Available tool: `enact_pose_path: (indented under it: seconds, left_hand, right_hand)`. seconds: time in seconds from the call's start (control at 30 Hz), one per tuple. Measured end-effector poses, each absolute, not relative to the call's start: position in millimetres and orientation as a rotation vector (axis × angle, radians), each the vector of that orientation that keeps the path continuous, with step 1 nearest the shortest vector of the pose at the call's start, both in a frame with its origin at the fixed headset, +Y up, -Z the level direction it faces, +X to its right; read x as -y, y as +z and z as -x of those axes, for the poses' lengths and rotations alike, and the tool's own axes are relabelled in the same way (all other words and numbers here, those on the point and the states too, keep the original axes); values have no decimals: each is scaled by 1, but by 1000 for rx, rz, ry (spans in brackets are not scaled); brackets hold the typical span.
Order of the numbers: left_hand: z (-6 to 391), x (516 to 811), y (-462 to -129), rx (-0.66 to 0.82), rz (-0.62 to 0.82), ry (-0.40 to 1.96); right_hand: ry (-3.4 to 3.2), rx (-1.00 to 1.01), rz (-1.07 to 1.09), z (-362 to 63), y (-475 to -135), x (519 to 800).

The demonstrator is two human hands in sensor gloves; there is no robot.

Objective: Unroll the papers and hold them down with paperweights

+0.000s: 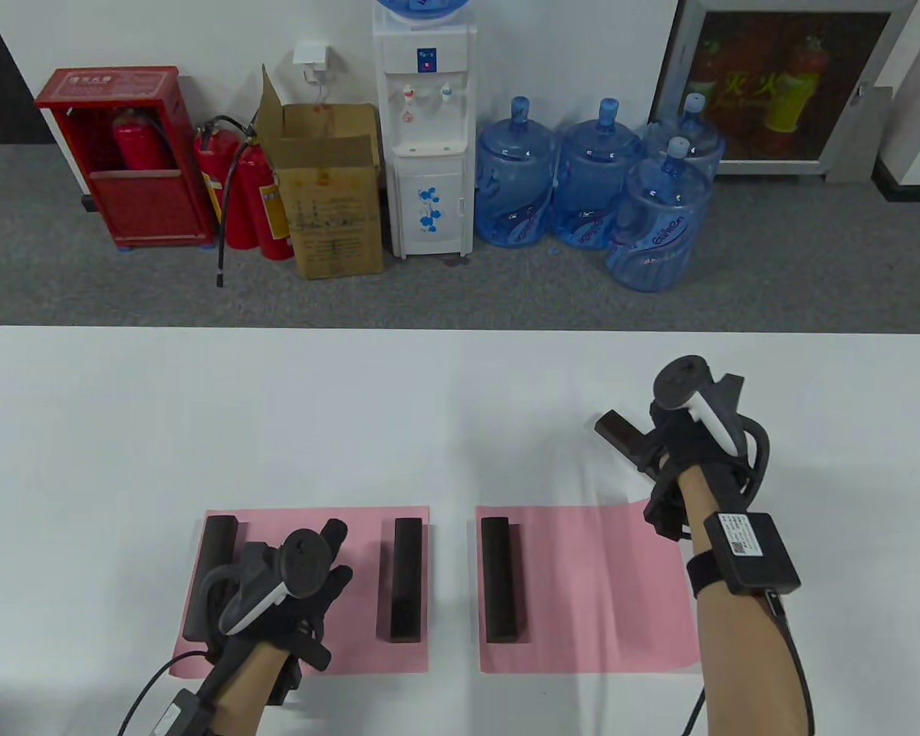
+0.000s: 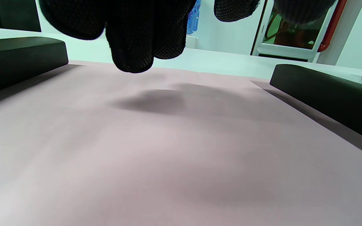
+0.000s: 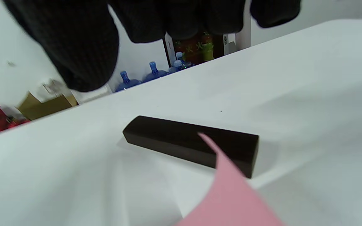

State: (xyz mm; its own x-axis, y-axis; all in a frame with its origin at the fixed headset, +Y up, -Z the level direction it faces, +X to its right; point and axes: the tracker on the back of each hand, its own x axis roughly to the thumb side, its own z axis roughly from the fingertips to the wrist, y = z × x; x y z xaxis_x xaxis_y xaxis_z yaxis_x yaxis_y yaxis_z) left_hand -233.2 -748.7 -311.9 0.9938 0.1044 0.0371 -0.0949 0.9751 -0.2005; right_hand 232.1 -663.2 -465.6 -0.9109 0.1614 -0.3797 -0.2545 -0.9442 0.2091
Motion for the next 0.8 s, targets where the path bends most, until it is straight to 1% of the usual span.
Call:
enact_pose_path:
  seconds: [0.1, 0.2, 0.3, 0.37, 0.47, 0.63, 0.73, 0.8]
  left_hand:
    - [234, 749, -312, 45, 207, 96]
    - [234, 747, -311, 42, 205, 95]
    - [234, 747, -311, 40, 199, 93]
    - [236, 746, -311, 38, 192, 94]
    - [238, 747, -312, 34, 196, 105]
    - [239, 749, -313, 30, 218, 139]
    - [239, 749, -313, 31, 224, 127]
    - [239, 749, -313, 31, 226, 138]
  right_hand:
    - [2972, -444, 585, -216, -489, 674]
    - [3009, -556, 676, -210, -508, 697]
    - [3036, -629, 708, -210, -519, 719]
    - [3080, -670, 767, -212, -526, 735]
    - [3100, -733, 786, -213, -532, 747]
    - [3154, -631, 762, -213, -533, 755]
    - [3217, -601, 723, -213, -534, 751]
    - [3206, -533, 722, -216, -532, 745]
